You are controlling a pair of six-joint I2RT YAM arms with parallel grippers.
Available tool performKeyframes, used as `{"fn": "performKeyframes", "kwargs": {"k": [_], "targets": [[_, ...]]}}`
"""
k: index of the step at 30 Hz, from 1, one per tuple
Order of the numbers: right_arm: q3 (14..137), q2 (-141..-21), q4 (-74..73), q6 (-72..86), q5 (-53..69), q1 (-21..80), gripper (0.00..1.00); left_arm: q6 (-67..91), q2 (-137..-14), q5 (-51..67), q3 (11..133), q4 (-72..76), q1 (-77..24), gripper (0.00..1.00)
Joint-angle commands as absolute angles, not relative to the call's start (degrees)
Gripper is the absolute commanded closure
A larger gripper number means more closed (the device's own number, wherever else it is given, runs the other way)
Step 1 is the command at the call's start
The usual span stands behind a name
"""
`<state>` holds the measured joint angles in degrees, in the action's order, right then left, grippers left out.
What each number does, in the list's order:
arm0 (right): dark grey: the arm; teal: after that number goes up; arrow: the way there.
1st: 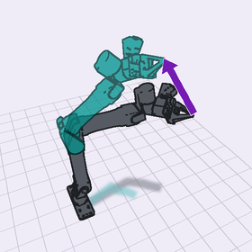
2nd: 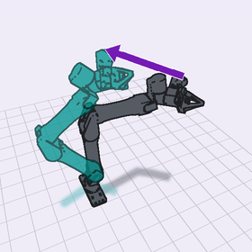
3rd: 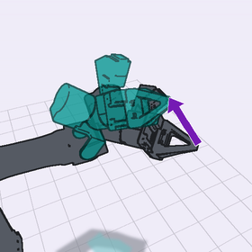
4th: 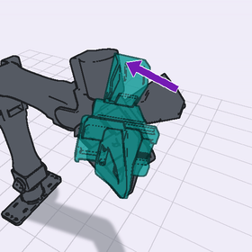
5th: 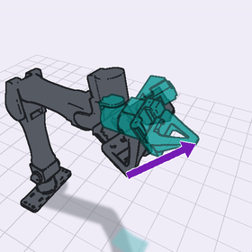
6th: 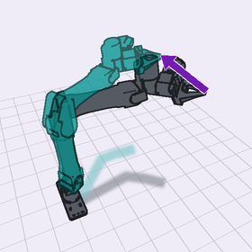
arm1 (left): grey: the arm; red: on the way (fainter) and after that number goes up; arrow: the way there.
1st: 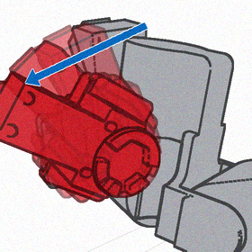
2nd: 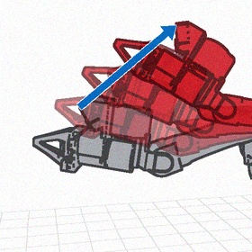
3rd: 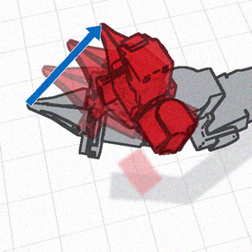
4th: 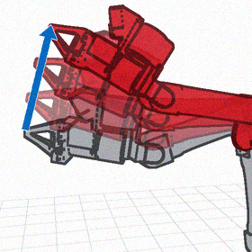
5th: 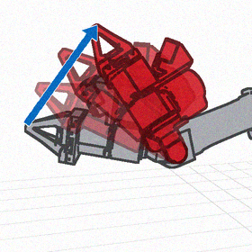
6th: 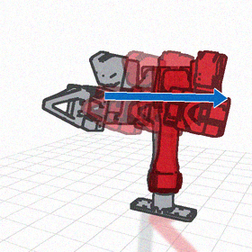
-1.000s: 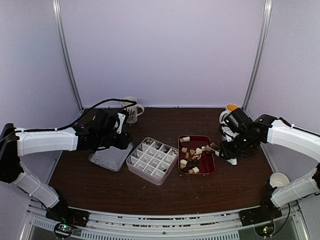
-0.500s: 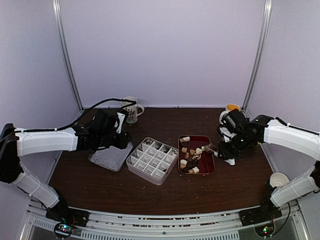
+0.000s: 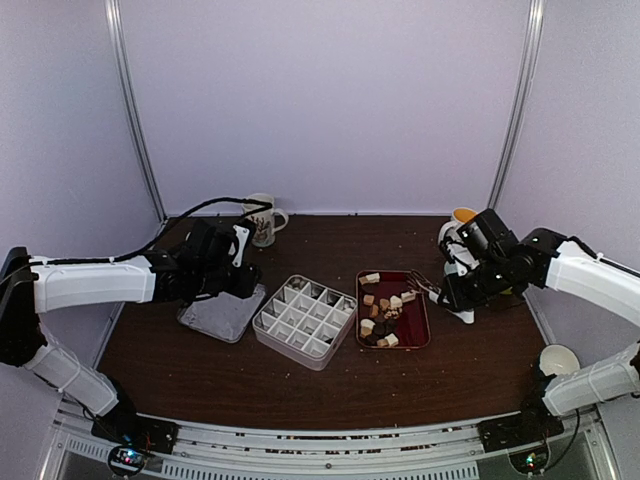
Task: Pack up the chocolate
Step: Pick up the fake chocolate from the plate, then place the fake chocolate in the empty pocket of the box.
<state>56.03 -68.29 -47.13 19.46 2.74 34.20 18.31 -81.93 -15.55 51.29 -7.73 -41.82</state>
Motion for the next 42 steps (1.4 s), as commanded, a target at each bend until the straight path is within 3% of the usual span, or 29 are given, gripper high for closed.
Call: {"fn": "performKeyframes", "kwargs": {"k": [1,9,14,25,42], "targets": [[59.0,-66.6,-44.3,17.8,8.6,33.8,0.76,17.5,-80.5,-15.9,51.3,-5.7,-41.5,0.48],[58.2,-67.7,-34.4,18.0,23.6,34.8,0.79,20.8,-80.1,-14.1,49.8,-5.6,-39.5,0.49],[59.5,-70.6,-27.4,18.9,27.0,39.7,0.79,22.2,-78.9,-12.2,47.9,-4.9,-38.2,0.49],[63.4,-83.6,-14.9,20.4,26.1,49.7,0.81,25.9,-72.4,-4.3,39.9,-1.8,-30.5,0.49],[66.0,-95.3,-5.3,23.2,21.8,52.7,0.78,26.1,-68.8,2.3,37.6,-2.8,-25.6,0.48]]}}
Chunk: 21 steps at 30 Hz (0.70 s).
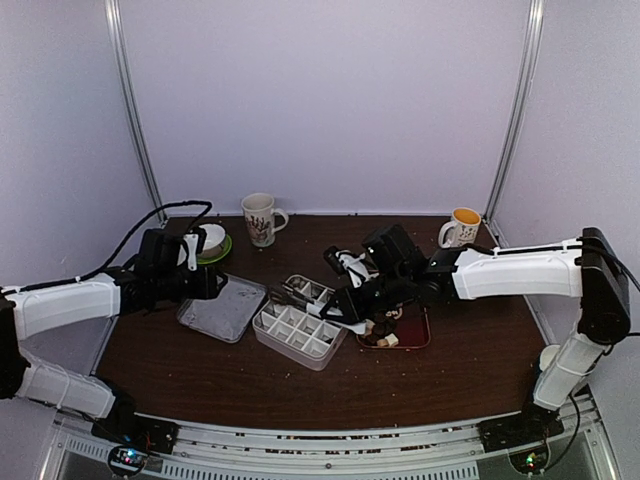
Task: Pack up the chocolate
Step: Place the fake chocolate in the empty pocket of the box.
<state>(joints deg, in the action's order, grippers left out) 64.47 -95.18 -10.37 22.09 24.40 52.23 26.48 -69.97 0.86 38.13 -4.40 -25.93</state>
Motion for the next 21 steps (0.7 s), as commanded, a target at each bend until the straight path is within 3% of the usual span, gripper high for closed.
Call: {"fn": "performKeyframes", "kwargs": {"k": [1,5,11,21], "targets": [[65.8,-95.4,-4.9,23.3,21.6,52.7,0.78,26.1,-68.8,2.2,37.5,-2.7,-25.6,0.48],[65.6,-95.9,-4.4,23.5,21.2,52.7,0.76,26.2,-68.6,2.4,37.1,-2.3,-25.6,0.48],[64.5,-94.6,-3.0,23.6,20.0,52.7,0.64,25.9,-68.3,2.5,37.1,-2.0,-25.6,0.46],[65.0,-93.4,-3.5,23.0,19.5,52.7,0.65,25.2,-69.4,3.5,37.1,-1.0,-25.6,0.46]]}}
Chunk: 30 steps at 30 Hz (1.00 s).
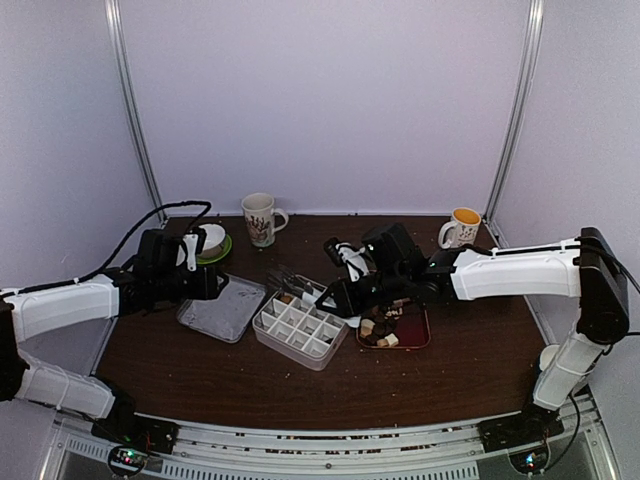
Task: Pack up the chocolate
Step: Place the fake chocolate in the empty pocket of the box.
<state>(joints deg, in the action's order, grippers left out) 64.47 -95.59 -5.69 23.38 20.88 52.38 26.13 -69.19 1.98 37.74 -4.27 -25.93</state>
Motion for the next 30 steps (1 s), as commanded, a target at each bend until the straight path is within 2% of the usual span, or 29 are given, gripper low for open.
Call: {"fn": "performKeyframes", "kwargs": {"k": [1,14,19,30], "targets": [[64.9,-93.0,-3.5,22.8,19.3,52.7,0.65,25.2,-69.8,4.1,37.1,-0.7,-25.6,0.46],[63.6,-89.9,-4.1,21.5,17.3,52.7,0.66,24.4,-72.0,8.7,37.7,-1.0,-25.6,0.46],[62.2,-88.2,-4.3,20.7,15.7,52.7,0.68,23.5,-75.2,14.9,39.0,-3.2,-25.6,0.56],[56.7,-79.4,-12.6,18.1,6.4,51.4,0.68,24.1,-79.5,23.6,37.1,-4.7,-26.3,0.68]]}}
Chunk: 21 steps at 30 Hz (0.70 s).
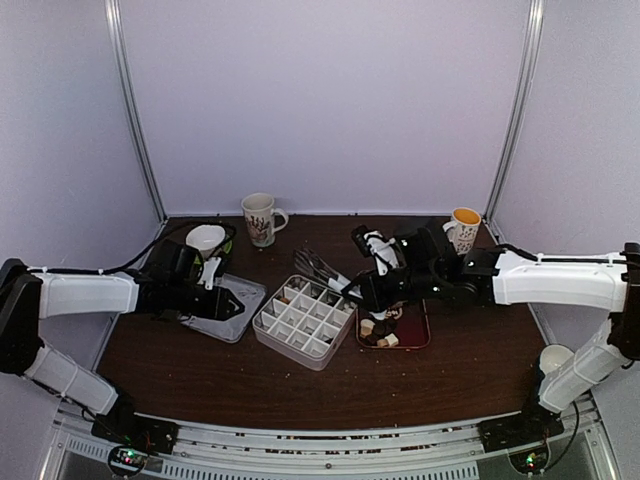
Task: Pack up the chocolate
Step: Place the fake chocolate in the empty pocket of the box, then pick up the fake chocolate from the plate.
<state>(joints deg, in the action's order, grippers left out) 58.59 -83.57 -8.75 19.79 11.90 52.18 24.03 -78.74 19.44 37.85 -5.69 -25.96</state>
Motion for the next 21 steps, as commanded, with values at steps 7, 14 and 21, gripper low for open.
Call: {"fn": "performKeyframes", "kwargs": {"k": [7,14,21], "targets": [[52.8,-71.2,-24.7,18.0,4.0,49.5,0.67,25.6,-81.7,24.5,36.1,-1.8,-27.6,0.70],[52.7,-67.3,-28.9,17.4,1.3,49.1,0.66,23.8,-80.5,21.9,38.1,-2.0,-28.3,0.69],[54.7,-69.4,-28.8,17.6,2.0,49.0,0.66,21.7,-80.8,19.2,39.9,-4.6,-31.0,0.68]]}}
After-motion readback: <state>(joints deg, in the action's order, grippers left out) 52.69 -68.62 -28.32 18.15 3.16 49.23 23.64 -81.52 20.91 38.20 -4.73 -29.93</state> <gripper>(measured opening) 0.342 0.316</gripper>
